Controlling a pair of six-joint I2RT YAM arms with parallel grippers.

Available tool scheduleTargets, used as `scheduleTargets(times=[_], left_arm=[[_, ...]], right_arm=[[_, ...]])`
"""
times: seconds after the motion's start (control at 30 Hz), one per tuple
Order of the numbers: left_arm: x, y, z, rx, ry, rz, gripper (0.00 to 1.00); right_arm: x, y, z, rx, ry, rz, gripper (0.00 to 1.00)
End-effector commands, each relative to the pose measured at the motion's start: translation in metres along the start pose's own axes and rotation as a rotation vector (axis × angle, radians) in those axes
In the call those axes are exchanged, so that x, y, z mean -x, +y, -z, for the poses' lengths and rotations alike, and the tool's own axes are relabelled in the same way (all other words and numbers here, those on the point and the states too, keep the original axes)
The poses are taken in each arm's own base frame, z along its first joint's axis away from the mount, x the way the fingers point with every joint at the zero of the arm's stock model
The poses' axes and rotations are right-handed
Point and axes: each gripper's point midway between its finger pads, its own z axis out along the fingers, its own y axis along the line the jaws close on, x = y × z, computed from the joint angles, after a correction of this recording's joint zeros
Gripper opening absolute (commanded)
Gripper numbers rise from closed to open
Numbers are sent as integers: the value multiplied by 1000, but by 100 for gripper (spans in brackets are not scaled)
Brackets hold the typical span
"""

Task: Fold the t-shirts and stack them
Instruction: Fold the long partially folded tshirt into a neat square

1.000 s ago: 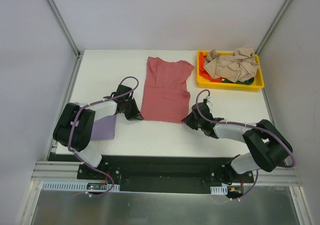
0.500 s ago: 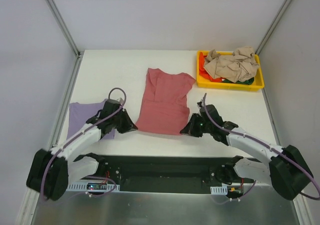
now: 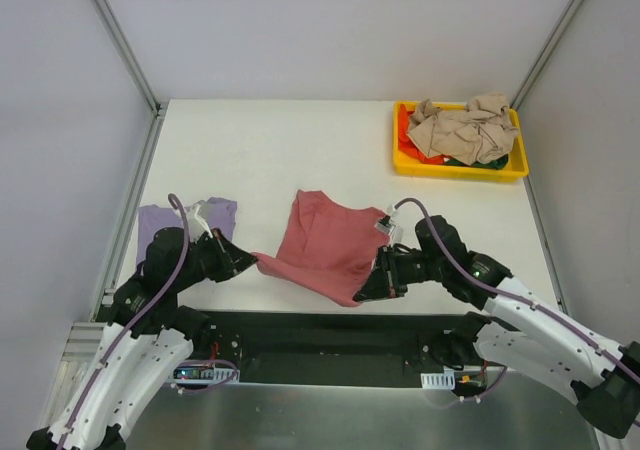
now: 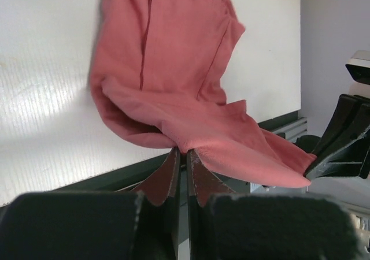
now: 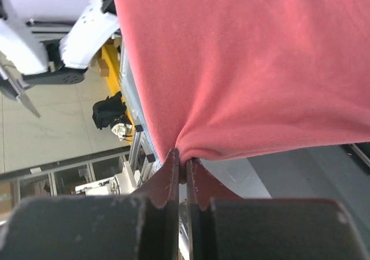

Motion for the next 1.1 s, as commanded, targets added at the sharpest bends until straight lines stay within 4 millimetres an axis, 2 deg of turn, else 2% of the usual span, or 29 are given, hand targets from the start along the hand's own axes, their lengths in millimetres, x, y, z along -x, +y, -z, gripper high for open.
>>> scheduleTargets(times=[0.0, 0.17, 0.33, 0.5, 0.67, 0.83, 0.93, 1.07], left_arm=[[18, -11, 27, 11, -92, -60, 0], [38, -12, 31, 59, -159, -60, 0], [54, -6, 21, 139, -181, -42, 0], [68, -14, -3, 136, -170, -47, 0], [84, -15, -29, 165, -169, -42, 0], [105, 0, -49, 283, -207, -40, 0], [112, 3, -65, 319, -183, -47, 0], [117, 16, -88, 397, -146, -49, 0]], right_arm=[[-17, 31, 20, 88, 44, 4, 1], [-8, 28, 23, 71, -18, 11, 1], [15, 10, 27, 35, -99, -41, 1], [34, -9, 30, -2, -165, -84, 1], [63, -28, 35, -56, -234, -88, 1], [100, -50, 45, -112, -338, -112, 1], [118, -65, 49, -140, -386, -142, 1], [137, -83, 49, -184, -426, -167, 2]])
